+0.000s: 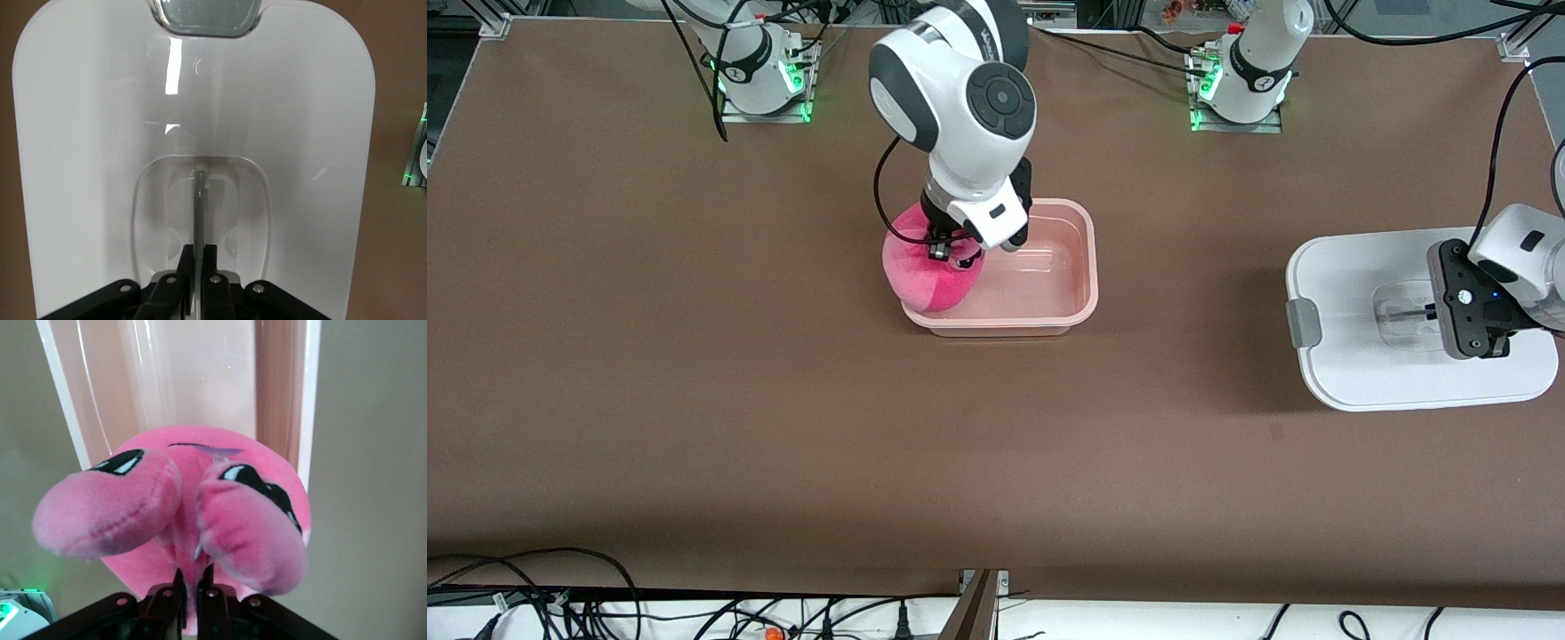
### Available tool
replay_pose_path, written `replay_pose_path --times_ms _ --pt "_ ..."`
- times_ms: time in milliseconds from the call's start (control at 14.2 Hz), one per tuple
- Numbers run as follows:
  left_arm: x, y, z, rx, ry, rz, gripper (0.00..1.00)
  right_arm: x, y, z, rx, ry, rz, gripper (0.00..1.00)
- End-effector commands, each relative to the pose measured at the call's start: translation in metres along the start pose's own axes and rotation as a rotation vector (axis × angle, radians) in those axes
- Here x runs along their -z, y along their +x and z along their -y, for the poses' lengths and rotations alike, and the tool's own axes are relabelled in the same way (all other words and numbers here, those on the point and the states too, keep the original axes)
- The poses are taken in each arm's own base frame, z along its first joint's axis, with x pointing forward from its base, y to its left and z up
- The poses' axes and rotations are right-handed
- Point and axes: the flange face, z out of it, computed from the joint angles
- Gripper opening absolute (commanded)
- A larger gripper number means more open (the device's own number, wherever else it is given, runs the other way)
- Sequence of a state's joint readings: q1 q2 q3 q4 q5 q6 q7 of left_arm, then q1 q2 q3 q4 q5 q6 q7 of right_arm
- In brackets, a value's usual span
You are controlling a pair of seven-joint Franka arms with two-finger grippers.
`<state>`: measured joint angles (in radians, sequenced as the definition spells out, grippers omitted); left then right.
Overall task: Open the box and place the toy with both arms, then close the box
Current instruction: 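Carry the pink toy with the right gripper and lower it into the box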
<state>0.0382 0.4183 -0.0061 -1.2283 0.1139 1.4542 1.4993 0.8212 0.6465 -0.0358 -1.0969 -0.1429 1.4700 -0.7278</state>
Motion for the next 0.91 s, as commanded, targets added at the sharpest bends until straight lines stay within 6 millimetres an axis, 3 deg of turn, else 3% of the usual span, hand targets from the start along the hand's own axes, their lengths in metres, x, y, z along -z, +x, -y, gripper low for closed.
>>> replay_pose_path --times_ms 0,561,842 --pt "0.007 -0.003 -0.002 -0.018 0.005 0.005 0.0 -0.022 0.029 0.008 0.002 -0.011 0.04 0.0" --pt "0.006 -0.004 -0.002 -0.02 0.005 0.003 0.0 -0.073 0.091 0.031 -0.026 -0.066 0.047 0.0" --pt "0.006 -0.005 -0.002 -0.018 0.005 0.003 0.0 -0.094 0.106 0.033 -0.036 -0.095 0.059 0.0"
